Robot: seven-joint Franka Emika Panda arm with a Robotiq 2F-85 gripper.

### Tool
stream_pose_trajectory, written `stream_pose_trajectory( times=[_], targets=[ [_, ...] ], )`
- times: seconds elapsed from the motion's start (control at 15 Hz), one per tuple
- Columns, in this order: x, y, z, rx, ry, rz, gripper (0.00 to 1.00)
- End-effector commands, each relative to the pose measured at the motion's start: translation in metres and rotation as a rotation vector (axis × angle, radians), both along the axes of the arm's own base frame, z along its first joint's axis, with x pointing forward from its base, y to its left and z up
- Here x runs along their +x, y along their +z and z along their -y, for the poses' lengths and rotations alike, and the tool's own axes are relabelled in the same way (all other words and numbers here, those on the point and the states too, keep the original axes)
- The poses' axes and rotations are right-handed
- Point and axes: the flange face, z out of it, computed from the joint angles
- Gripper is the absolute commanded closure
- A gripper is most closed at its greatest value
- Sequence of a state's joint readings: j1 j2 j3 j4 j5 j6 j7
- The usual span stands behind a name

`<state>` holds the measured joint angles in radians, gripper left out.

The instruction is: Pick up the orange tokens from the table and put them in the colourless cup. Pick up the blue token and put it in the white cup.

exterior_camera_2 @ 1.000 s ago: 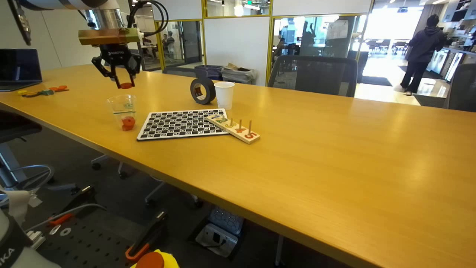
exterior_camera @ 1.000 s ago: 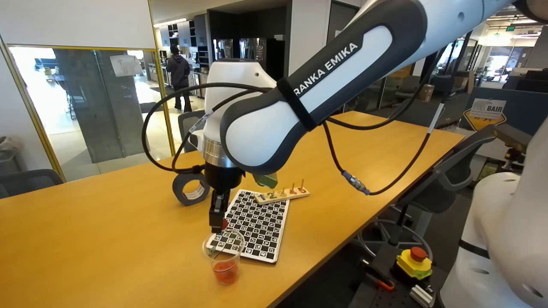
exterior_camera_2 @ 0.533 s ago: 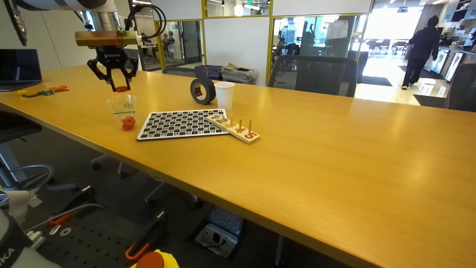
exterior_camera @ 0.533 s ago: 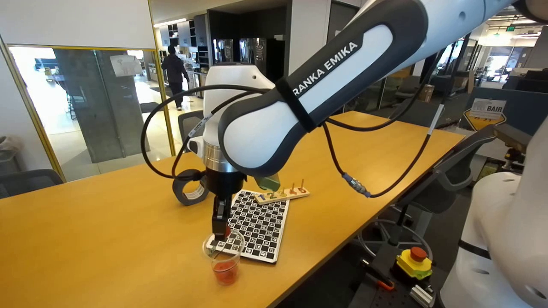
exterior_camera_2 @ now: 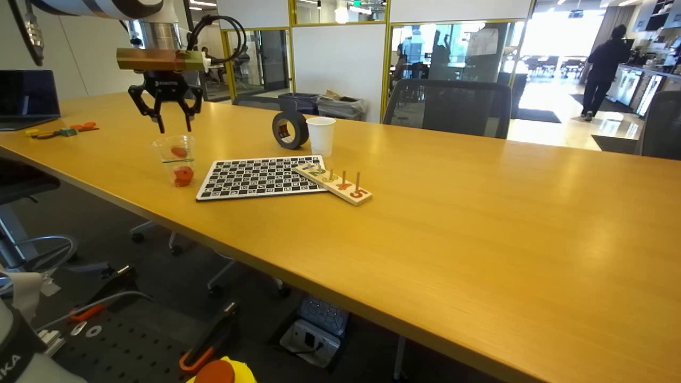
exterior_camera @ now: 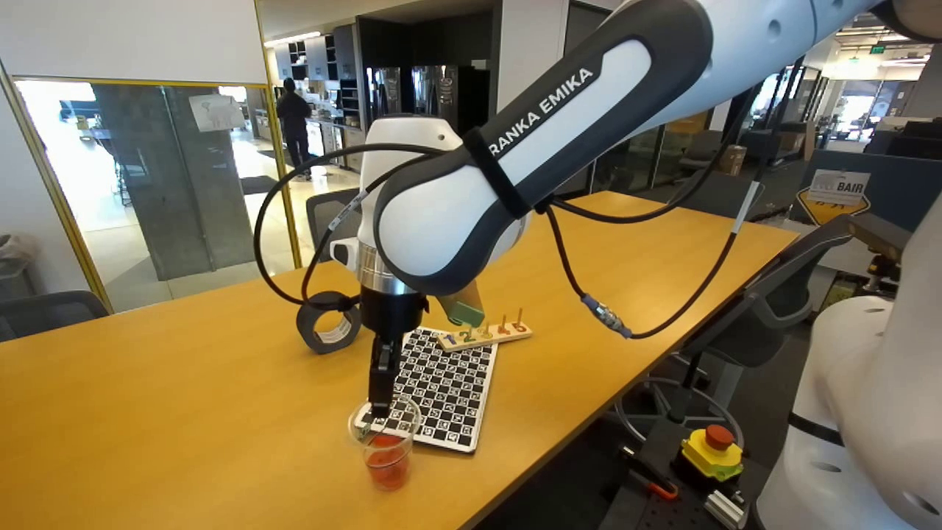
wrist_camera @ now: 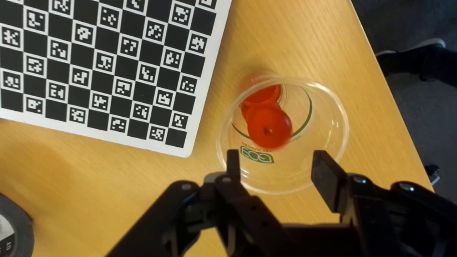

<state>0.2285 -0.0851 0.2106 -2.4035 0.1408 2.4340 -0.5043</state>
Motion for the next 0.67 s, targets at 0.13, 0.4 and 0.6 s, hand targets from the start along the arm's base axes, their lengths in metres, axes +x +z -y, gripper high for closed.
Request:
stream_pose_trajectory(
  times=[0.13,0.4,0.6],
  targets=[
    [0.012,0.010,0.017,0.005,-0.059,0.003,0.00],
    [0.002,0.030,0.034,-0.084,-0.167,0.009,0.00],
    [-0.018,0.058,0.045,-0.149,-0.296,-0.001,0.00]
  ],
)
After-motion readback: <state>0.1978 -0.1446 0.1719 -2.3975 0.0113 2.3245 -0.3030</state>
